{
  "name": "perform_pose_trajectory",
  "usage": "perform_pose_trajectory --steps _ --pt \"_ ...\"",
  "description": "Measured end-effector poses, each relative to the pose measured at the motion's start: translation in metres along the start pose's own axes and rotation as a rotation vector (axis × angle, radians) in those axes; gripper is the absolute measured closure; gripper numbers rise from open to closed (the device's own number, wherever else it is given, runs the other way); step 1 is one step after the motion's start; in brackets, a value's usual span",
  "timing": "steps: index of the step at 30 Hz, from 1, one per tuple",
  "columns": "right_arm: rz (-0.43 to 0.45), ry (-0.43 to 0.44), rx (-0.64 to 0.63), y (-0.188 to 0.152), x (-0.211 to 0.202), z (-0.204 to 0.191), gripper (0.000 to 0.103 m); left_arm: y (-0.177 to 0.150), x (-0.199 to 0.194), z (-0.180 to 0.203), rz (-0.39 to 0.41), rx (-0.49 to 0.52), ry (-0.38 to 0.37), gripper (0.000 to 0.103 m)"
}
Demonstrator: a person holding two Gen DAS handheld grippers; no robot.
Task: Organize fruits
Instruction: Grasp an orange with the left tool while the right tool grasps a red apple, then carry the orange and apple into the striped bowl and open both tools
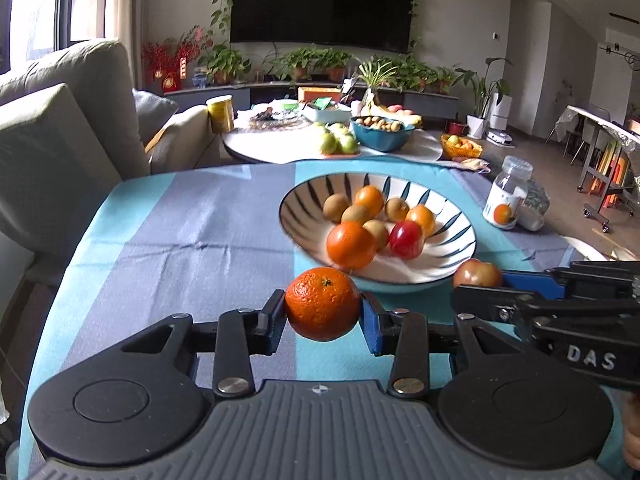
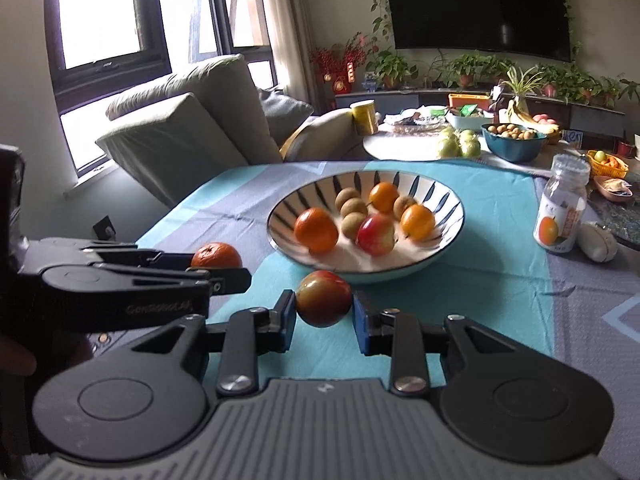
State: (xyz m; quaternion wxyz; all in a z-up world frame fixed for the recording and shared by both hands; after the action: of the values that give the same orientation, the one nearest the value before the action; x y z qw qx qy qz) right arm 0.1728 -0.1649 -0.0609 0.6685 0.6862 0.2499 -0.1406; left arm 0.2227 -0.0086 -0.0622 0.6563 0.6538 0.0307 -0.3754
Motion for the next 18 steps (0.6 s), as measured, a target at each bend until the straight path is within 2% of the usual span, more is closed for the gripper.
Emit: perform_pose_trajectory --steps 6,18 --pt "0.030 -0.039 0.031 0.018 0.009 0.014 0.025 0.020 0.012 0.009 0.024 0.022 -0.012 0.066" --pt "-0.005 -0.051 0.072 0.023 0.035 0.029 0.025 0.053 0.062 -0.004 0.006 0.016 0.011 0.066"
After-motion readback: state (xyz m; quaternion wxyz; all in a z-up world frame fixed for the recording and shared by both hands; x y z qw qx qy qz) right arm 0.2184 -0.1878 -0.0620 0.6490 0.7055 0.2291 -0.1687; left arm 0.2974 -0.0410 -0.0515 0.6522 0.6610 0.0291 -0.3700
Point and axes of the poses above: each gripper's, at about its wrist camera, not at the fingertips, and x roughly the way its jaws point, z to its right, y to its top, the point moved 5 cm from there along x, roughly the way its jaws point, and after that the axes turned 9 degrees about -y, right-handed, at the moved point
